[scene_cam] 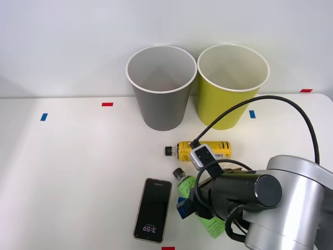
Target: Put cans in the gray bin, plastic bottles in the light green bin
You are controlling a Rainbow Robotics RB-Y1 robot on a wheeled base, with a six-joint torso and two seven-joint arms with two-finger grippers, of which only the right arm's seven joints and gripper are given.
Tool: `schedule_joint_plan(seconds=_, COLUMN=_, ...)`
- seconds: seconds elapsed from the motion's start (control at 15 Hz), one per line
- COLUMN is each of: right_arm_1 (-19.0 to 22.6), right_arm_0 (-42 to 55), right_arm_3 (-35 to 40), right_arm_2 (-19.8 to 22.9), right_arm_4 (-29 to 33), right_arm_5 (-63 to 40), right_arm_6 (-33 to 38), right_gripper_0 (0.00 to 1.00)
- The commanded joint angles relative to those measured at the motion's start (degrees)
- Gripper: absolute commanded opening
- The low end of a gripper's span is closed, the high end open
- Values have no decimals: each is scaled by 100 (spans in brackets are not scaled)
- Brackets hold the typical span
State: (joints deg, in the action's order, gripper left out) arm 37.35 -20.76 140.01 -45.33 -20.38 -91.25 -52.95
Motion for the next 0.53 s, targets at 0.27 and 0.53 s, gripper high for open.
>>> schedule_joint_plan(seconds=0.27, right_arm_1=-158, right_arm_0=-165, right_arm_3=-439, right_arm_2=-178, right_arm_4=104, right_arm_5=1, right_arm_6=-5, right_gripper_0=100)
schedule_joint_plan(seconds=0.53, right_arm_1=-219, right_arm_0=-218, right_arm_3=-606, right_arm_2=-221, right_arm_4=104, right_arm_5=1, right_arm_6=-31, right_gripper_0=100)
